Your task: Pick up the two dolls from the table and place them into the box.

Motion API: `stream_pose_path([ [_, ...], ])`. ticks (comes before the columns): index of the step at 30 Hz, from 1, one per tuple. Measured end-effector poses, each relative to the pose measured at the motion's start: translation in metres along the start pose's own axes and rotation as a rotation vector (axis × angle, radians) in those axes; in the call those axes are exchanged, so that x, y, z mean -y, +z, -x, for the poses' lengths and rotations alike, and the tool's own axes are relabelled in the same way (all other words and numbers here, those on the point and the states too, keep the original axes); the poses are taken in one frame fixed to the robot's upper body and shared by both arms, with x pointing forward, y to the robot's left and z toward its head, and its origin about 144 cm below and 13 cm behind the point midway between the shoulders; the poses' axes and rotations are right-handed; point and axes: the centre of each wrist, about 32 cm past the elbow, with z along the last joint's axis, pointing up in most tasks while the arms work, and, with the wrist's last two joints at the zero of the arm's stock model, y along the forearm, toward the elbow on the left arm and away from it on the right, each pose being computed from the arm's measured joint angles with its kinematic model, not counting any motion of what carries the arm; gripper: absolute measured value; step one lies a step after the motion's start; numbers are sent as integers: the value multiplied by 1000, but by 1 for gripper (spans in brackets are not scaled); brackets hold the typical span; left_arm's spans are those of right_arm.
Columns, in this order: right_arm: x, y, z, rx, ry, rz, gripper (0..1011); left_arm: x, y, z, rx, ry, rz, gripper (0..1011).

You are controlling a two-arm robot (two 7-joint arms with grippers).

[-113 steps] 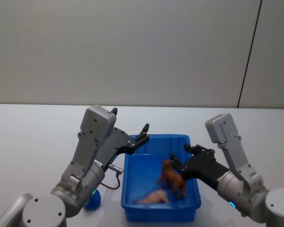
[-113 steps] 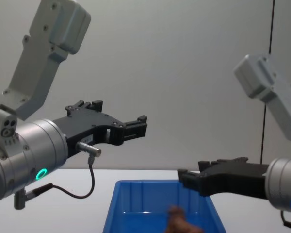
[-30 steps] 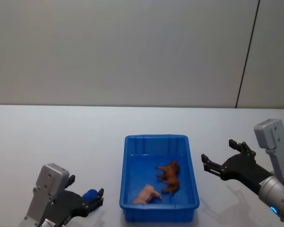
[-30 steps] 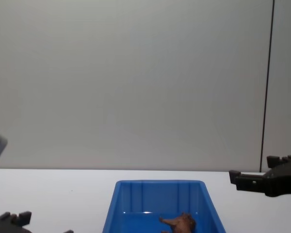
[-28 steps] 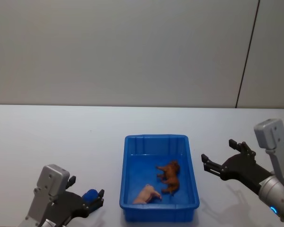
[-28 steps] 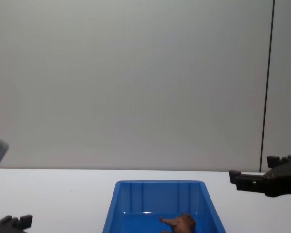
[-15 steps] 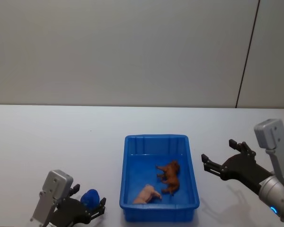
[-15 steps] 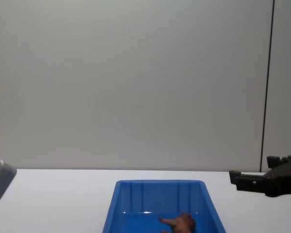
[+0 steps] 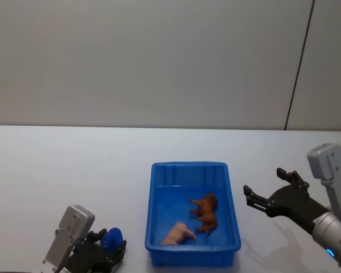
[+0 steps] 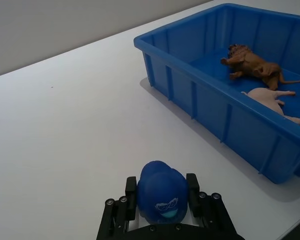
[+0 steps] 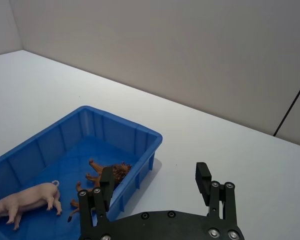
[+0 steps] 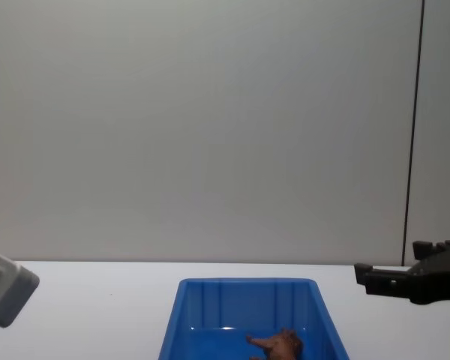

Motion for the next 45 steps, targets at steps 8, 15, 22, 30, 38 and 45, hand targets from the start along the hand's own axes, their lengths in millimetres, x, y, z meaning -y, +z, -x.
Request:
stream_pose_path([
  [8,0,0,0,0,0,0,1001,2,5,-3,21,-9,-11,534],
  [15,0,0,0,0,0,0,1001,4,20,-5,61,-6,21,496],
  [22,0,0,0,0,0,0,1001,8,43,-6,117,-1,79,447],
  [30,0,0,0,0,0,0,1001,19,79,-4,191,-30,166,393],
  [38,0,0,0,0,0,0,1001,39,111,5,261,-102,242,451],
  [45,0,0,0,0,0,0,1001,57,130,15,299,-157,281,670],
])
